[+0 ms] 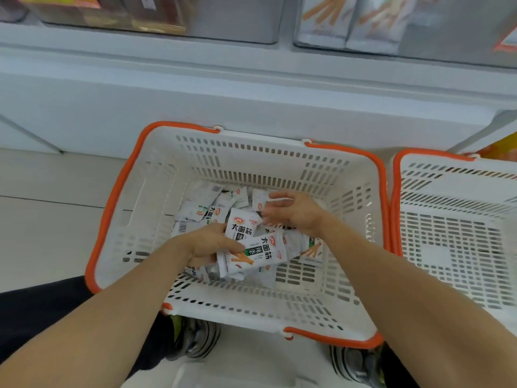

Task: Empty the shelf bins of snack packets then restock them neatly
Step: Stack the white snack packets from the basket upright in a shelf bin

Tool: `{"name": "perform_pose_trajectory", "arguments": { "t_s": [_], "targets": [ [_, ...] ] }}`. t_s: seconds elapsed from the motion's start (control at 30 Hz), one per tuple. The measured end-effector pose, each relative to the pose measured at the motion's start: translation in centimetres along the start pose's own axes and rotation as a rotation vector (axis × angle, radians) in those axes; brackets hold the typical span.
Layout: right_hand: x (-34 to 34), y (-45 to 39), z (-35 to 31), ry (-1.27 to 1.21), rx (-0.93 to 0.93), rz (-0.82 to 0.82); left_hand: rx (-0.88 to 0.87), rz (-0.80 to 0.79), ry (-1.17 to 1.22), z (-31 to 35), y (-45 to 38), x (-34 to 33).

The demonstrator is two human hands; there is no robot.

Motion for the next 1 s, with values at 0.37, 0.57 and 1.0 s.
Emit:
{"name": "perform_pose_trajectory", "arguments": {
  "t_s": [0.37, 0.57, 1.0],
  "targets": [
    [2.6, -4.4, 3.5, 1.250, -0.029, 0.258, -0.015, 0.122, 0.440, 0.0, -1.6, 2.3],
    [1.1, -1.6, 1.3, 0.554, -0.056, 0.339, -0.088, 0.205, 0.636, 0.7, -1.0, 3.0],
    [-8.2, 4.5, 1.4, 0.557, 0.355, 0.068, -0.230, 0.250, 0.584, 1.6, 0.1, 1.2]
  ]
}}
Point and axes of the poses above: each hand's wrist, its own y-axis away from the middle knuckle, its own x-axis out of the back of the hand, z = x × y, the point moved 5 cm from there along -y, towards the middle knuckle, and after that the axes turned 1 degree about y, right-handed, at the moved point
